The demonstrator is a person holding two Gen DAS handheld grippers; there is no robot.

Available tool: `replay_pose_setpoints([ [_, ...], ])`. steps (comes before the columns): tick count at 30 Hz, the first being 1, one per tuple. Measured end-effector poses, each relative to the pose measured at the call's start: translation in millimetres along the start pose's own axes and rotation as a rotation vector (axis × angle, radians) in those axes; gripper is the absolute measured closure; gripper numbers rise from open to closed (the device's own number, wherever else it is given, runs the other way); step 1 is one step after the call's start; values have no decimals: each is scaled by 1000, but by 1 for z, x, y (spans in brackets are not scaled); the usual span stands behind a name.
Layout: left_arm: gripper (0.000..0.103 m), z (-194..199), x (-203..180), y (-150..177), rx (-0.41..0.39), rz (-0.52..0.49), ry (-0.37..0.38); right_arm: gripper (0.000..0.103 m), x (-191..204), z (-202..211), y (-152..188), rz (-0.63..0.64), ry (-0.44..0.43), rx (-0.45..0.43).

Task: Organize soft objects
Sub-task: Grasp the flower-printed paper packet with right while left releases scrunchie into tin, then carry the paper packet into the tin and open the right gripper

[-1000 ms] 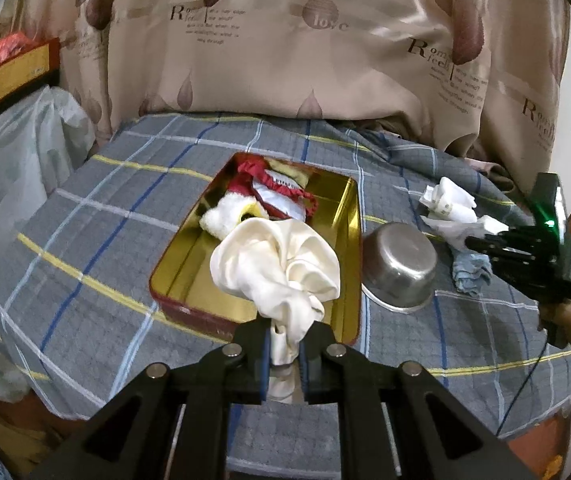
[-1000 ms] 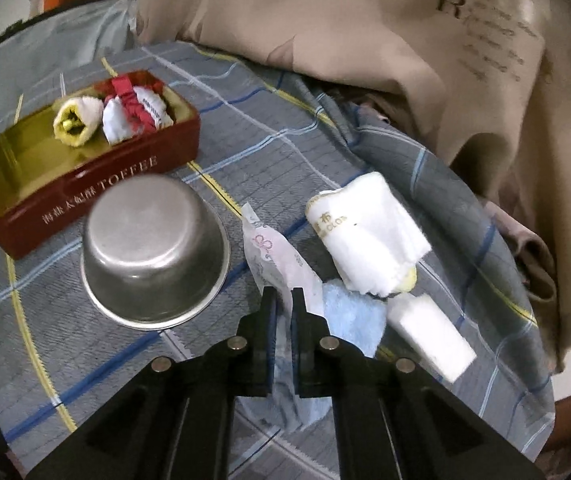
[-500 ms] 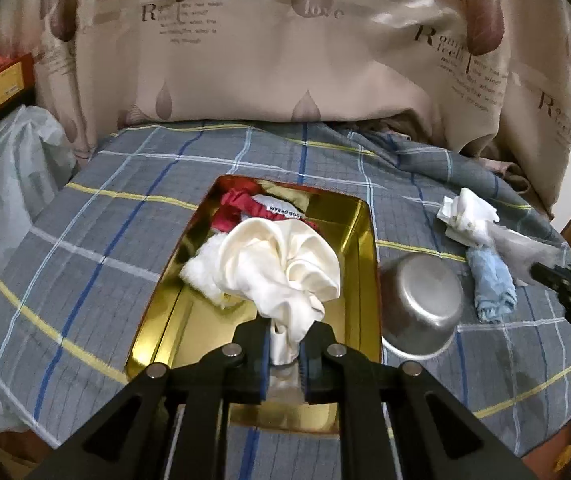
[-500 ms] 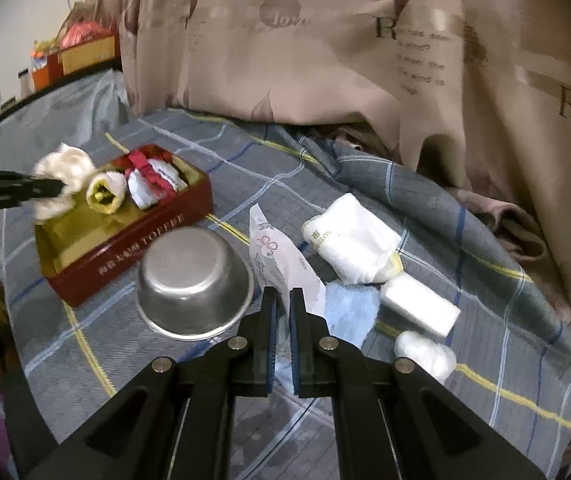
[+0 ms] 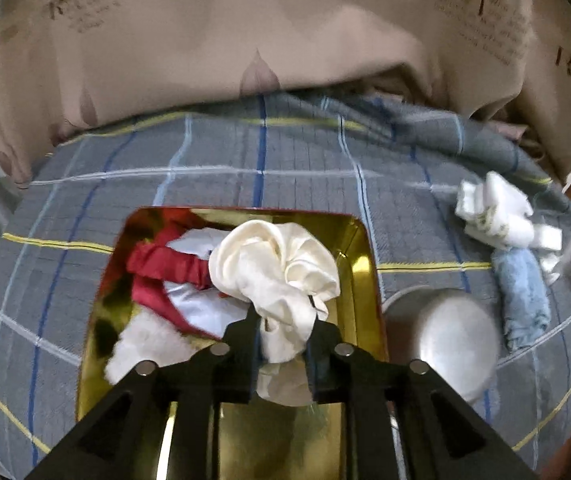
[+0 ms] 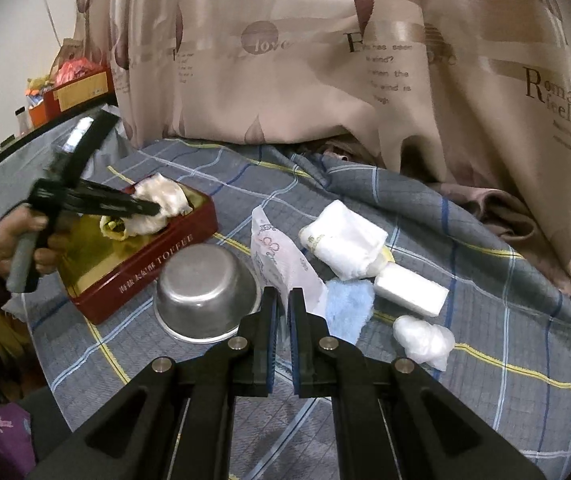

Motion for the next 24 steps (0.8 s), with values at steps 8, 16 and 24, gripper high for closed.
replay_pose_setpoints([
  [8,53,3,-2,-2,-19,-41,3,99,-1,-1,0,-25,-20,-13],
  [16,53,74,17,18,-173,52,-47,99,17,8,-14,-31,-68,-54],
  [24,53,129,48,116,-125,245,-182,99,80,4,-50,16,-202,-92],
])
Point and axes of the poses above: each gripper's, at about its wrist camera, not at the fingertips, and z roughly against the way its jaws point, x to its left, y to its underside, the point moved 5 cm from there along -z, roughly the way its jaws point, and after that the axes turned 5 degrees about x, right-handed, at the moved point
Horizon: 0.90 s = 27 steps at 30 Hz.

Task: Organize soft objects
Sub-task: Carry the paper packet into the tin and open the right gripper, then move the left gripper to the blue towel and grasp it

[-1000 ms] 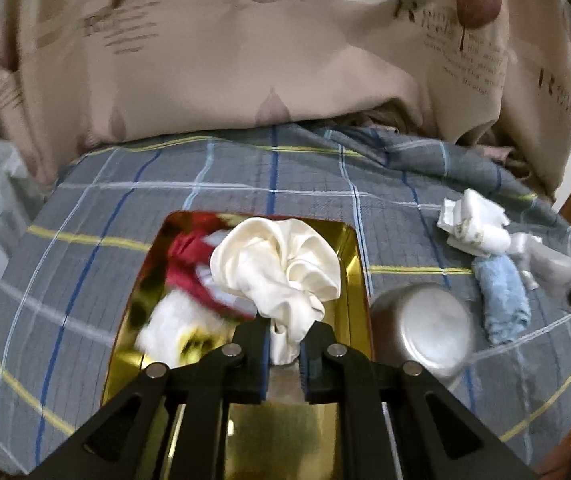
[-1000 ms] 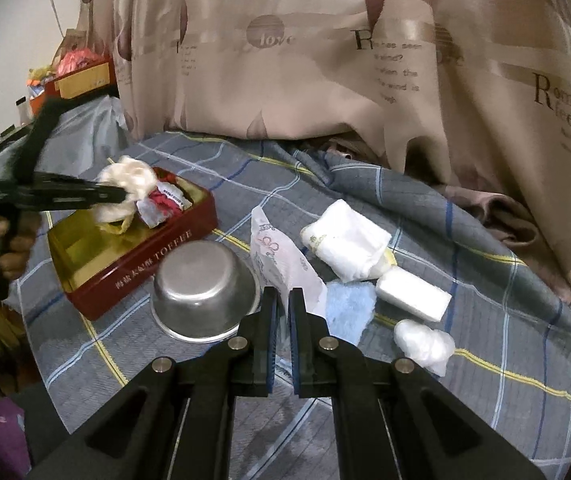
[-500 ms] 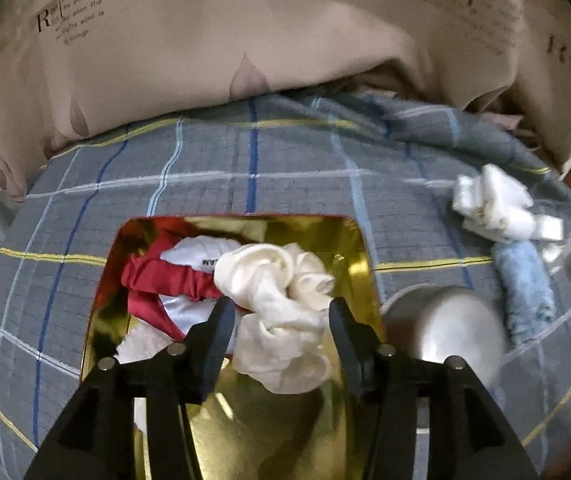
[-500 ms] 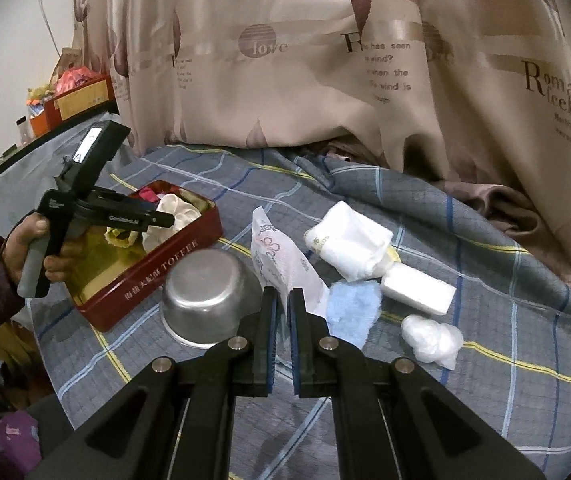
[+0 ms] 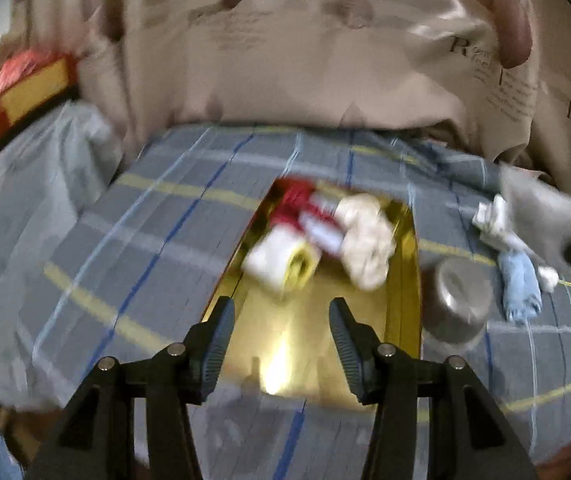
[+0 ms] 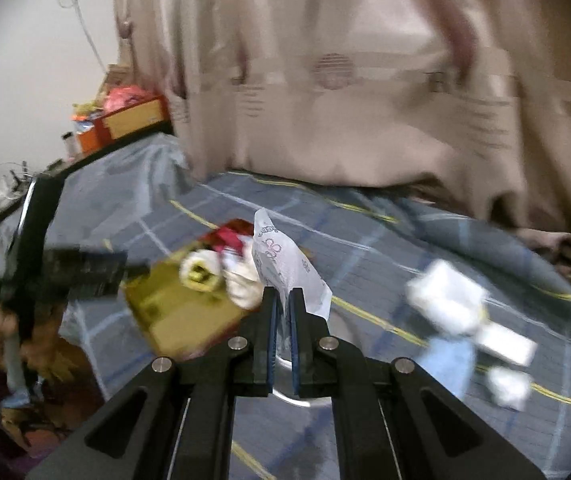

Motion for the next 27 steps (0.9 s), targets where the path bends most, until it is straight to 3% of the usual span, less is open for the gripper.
replay_pose_setpoints([
  [5,53,15,23,39,13,50,-72,99,44,-41,-12,0,-91,34],
  [9,53,7,28,45,34,54,-97,99,70,-80,-20,27,-89,75],
  [13,53,9,34,44,5,41,-129,98,85,-121,-15,30,-69,141],
  [19,53,14,43,39,-13,57,-113,98,94,-162,-1,28,-38,217],
  [27,52,9,46,40,7,72,-95,93,100,-178,10,39,-34,260],
])
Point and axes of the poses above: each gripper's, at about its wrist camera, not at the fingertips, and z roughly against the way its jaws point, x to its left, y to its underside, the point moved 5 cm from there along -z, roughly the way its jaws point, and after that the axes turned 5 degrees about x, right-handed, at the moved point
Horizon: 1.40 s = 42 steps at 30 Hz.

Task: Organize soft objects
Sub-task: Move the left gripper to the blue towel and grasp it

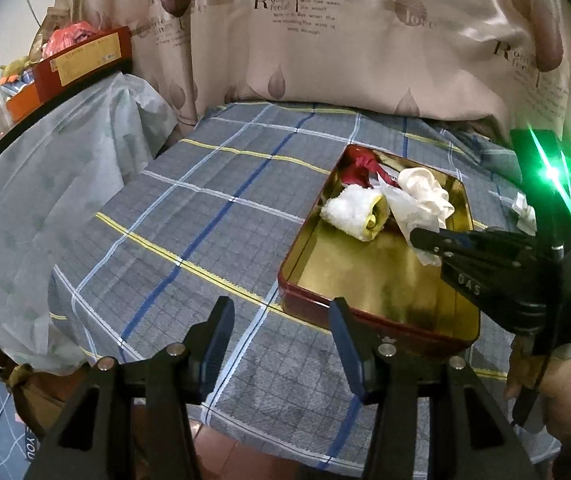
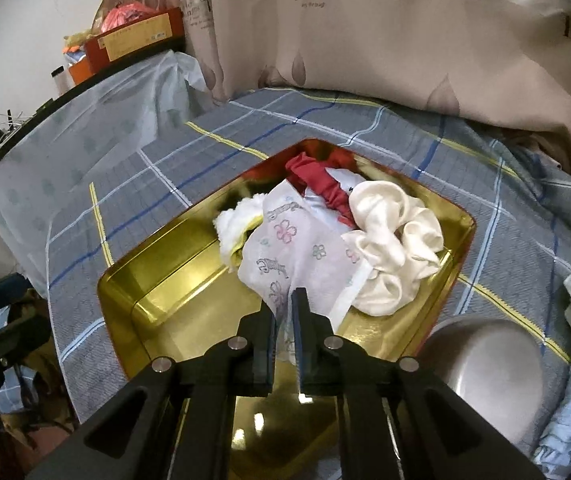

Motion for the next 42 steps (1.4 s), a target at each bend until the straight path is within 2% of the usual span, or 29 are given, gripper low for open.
replay_pose_setpoints([
  [2,52,-1,-1,1,4,-5,-1,93,1,-2,0,1,2,6],
  [4,52,-1,-3,2,6,-9,-3,85,3,-2,0,-1,-13,4],
  [6,52,-1,-5,3,6,-13,-4,49,4,2,-1,4,-15,-17],
  [8,52,-1,-6,4,7,-20,-5,35,5,13,-2,9,-14,-62],
  [12,52,-1,-12,6,10,-37,-8,35,1,45,-3,1,-18,-173],
  [14,52,0,-15,7,7,-48,-10,31,-6,66,0,-26,-23,-229],
  [17,52,1,-19,8,6,-62,-14,27,-27,99,16,-87,19,-295],
  [21,52,3,-27,11,6,-88,-10,25,-68,130,53,-186,107,-321],
  [24,52,6,-36,12,-2,-115,-2,18,-110,152,96,-263,216,-314],
  [28,52,14,-57,14,-19,-181,36,18,-167,171,153,-303,434,-238],
  [32,52,19,-86,14,-16,-253,89,18,-221,181,197,-351,554,-159],
  [35,52,20,-114,10,-9,-311,131,18,-245,184,214,-386,596,-140],
  [37,52,21,-137,6,6,-346,189,18,-255,185,222,-418,596,-141],
  [42,52,18,-205,-9,65,-427,323,14,-268,187,229,-491,538,-169],
])
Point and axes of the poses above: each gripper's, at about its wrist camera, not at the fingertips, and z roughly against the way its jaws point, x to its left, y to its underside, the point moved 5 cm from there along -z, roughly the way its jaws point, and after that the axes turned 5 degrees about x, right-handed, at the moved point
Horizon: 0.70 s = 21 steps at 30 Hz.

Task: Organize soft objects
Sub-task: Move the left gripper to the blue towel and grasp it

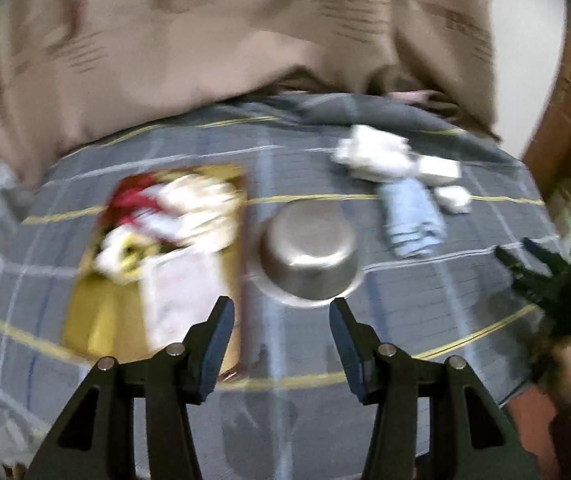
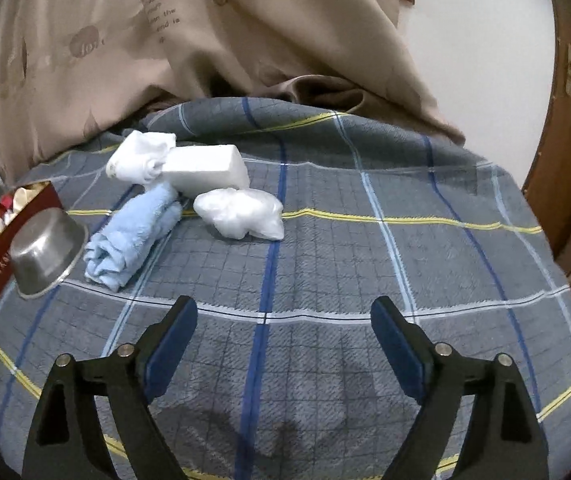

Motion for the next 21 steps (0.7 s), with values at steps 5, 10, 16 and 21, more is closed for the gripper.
replay_pose_setpoints([
  [5,52,-30,-60,-42,50,-116,112,14,-1,2,2,-16,-51,-12],
  [10,52,-86,-98,-79,176,-124,210,14,-3,8,3,-35,-94,-41],
  [16,52,-146,-116,-101,285,-85,253,14,-5,11,3,-51,-153,-59],
  [21,52,-177,-124,-105,330,-76,250,14,-3,11,3,-40,-198,-60],
])
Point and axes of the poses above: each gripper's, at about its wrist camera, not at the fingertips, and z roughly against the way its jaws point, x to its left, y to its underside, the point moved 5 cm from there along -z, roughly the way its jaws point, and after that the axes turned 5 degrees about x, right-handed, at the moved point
